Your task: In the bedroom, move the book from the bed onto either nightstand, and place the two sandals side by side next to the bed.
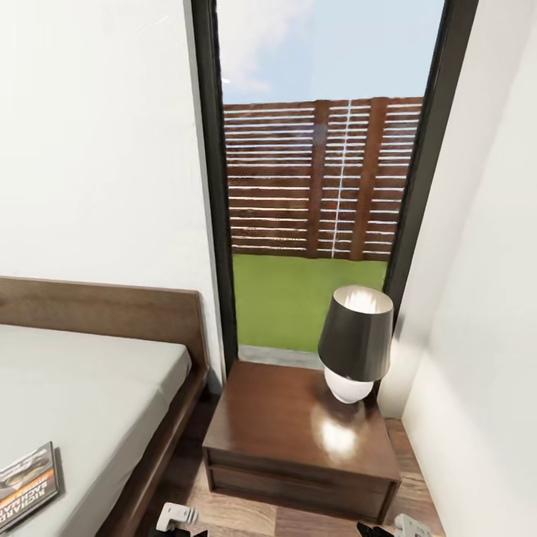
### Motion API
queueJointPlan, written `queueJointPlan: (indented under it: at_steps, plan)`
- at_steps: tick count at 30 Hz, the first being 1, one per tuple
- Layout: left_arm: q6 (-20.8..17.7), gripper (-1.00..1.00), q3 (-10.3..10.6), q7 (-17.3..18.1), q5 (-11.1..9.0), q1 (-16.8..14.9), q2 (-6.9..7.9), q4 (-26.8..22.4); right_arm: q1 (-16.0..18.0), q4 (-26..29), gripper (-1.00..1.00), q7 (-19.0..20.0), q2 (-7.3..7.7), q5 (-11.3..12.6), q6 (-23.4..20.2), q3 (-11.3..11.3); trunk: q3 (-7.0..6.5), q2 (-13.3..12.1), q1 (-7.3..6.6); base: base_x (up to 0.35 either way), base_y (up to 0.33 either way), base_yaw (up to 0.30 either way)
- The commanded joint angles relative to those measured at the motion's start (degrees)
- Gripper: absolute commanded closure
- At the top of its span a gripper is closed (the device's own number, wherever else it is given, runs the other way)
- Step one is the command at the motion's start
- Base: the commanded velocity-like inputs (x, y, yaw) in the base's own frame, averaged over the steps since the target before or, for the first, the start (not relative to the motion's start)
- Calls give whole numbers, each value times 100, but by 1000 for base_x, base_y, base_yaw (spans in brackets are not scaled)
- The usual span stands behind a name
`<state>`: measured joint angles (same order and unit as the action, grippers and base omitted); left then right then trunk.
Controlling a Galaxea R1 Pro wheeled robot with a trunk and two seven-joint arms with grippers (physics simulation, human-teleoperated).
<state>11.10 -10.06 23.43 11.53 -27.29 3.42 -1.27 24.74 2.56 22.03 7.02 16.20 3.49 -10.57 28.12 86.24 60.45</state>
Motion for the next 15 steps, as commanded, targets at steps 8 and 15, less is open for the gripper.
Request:
queueJointPlan:
  at_steps: [8, 15]
  plan:
    - [24, -100, -49, 12, 60, -4, 1, 4, 5, -10, -100, 30, 1, 22, 11, -24, 6, 3, 3, 309, 0, -1]
    - [24, -100, -49, 12, 60, -4, 1, 4, 5, -10, -100, 30, 1, 21, 11, -24, 6, 3, 3, 256, 0, 0]
